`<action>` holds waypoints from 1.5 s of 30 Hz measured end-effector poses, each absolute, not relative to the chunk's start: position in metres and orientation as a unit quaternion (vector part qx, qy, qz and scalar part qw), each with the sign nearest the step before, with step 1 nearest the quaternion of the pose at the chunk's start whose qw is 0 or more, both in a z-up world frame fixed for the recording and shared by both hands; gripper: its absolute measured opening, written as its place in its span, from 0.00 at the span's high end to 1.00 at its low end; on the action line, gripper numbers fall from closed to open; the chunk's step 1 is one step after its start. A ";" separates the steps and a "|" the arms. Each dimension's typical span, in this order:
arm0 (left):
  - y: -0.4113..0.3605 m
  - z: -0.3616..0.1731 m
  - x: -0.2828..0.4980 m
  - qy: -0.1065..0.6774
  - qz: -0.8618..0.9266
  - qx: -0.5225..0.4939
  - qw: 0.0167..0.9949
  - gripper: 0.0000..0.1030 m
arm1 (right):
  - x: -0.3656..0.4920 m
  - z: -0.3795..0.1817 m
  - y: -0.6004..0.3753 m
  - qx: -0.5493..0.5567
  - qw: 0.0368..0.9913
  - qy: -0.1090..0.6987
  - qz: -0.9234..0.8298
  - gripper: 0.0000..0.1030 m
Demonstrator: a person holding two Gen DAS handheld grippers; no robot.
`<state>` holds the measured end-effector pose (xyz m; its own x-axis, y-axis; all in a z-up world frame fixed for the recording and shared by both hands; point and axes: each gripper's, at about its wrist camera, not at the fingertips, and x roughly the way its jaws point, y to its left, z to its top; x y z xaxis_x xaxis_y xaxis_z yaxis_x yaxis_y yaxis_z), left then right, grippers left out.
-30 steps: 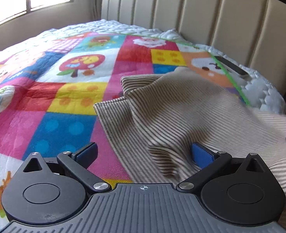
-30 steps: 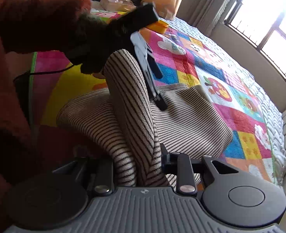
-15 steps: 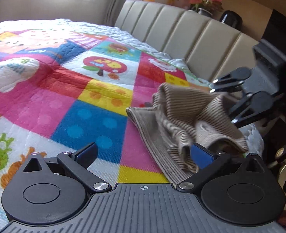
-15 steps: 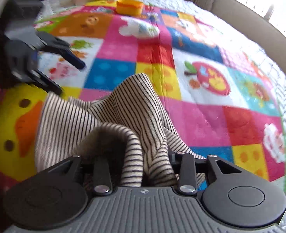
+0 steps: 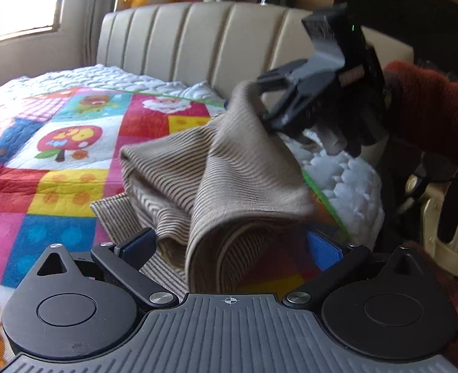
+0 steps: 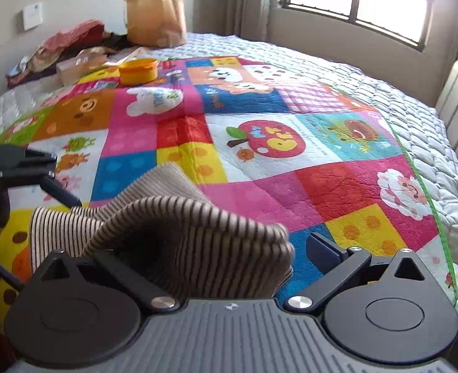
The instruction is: Fold clothes
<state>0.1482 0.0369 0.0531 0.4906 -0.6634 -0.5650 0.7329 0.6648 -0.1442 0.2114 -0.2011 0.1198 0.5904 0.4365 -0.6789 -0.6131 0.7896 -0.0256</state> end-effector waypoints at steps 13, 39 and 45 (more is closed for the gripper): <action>0.065 0.032 0.236 0.343 -0.178 0.003 0.922 0.00 | 0.221 0.076 -0.227 -0.090 0.929 0.327 0.148 0.00; 0.026 0.108 0.185 0.254 -0.348 0.031 0.902 0.00 | 0.140 0.024 -0.252 -0.014 0.950 0.309 0.029 0.01; 0.022 0.105 0.212 0.260 -0.315 0.029 0.912 0.00 | 0.115 0.044 -0.268 0.035 0.954 0.296 0.038 0.00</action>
